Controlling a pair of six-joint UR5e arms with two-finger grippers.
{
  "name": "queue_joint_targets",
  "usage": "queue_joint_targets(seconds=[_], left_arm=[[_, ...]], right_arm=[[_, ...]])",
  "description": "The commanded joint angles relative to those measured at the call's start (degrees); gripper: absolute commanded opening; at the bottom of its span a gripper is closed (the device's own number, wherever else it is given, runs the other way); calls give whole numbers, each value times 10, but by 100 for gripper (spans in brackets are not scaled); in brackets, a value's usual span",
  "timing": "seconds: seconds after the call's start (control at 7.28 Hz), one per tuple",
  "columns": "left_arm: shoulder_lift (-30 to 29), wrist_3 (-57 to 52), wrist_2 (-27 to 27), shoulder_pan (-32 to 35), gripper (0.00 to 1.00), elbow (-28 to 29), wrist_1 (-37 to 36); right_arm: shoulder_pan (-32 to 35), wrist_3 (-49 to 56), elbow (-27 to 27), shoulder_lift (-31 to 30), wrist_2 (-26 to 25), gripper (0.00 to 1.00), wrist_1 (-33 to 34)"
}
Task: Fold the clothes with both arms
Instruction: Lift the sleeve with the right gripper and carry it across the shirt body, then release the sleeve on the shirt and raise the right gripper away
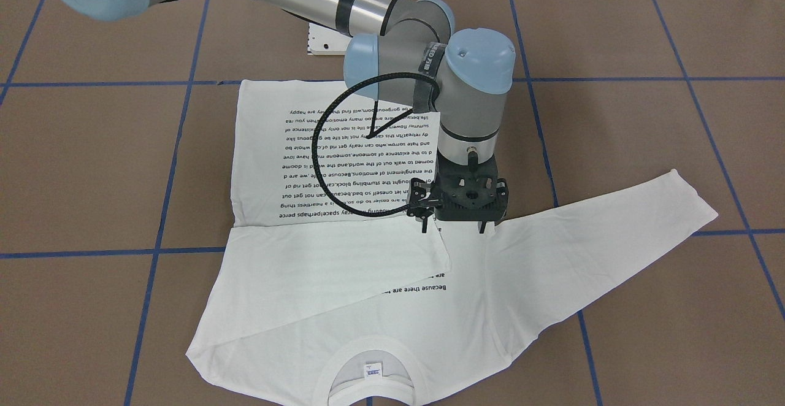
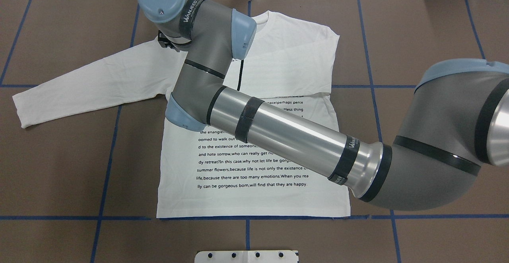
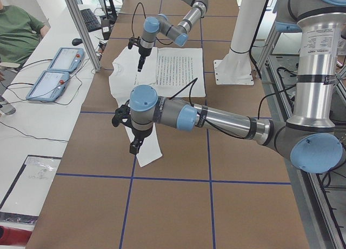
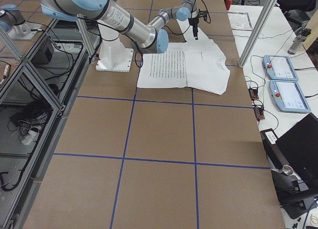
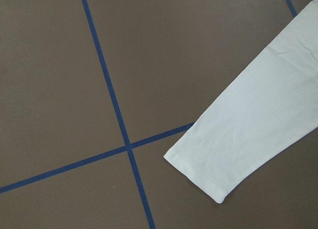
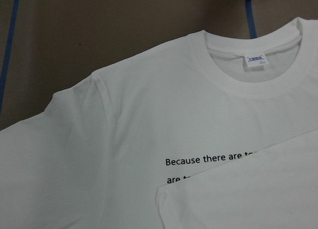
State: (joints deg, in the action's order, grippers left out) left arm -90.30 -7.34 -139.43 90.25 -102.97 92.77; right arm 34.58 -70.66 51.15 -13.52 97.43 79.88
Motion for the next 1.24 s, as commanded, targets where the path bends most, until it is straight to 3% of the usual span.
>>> queue_joint_targets(seconds=[0.0, 0.14, 0.27, 0.69, 0.82, 1.1], left_arm=[[-4, 18, -13, -2, 100, -16, 18], [-6, 50, -12, -13, 100, -11, 31], [-2, 59, -8, -44, 100, -10, 49], [7, 94, 58, -104, 100, 3, 55], [14, 95, 61, -121, 100, 32, 91], [43, 186, 63, -160, 100, 116, 285]], right_arm=[[46, 71, 82, -20, 58, 100, 131], [71, 120, 145, -53, 78, 100, 182], [104, 142, 213, -116, 119, 100, 186], [200, 311, 446, -357, 194, 100, 186], [230, 369, 487, -415, 218, 100, 186], [250, 398, 534, -484, 229, 100, 185]])
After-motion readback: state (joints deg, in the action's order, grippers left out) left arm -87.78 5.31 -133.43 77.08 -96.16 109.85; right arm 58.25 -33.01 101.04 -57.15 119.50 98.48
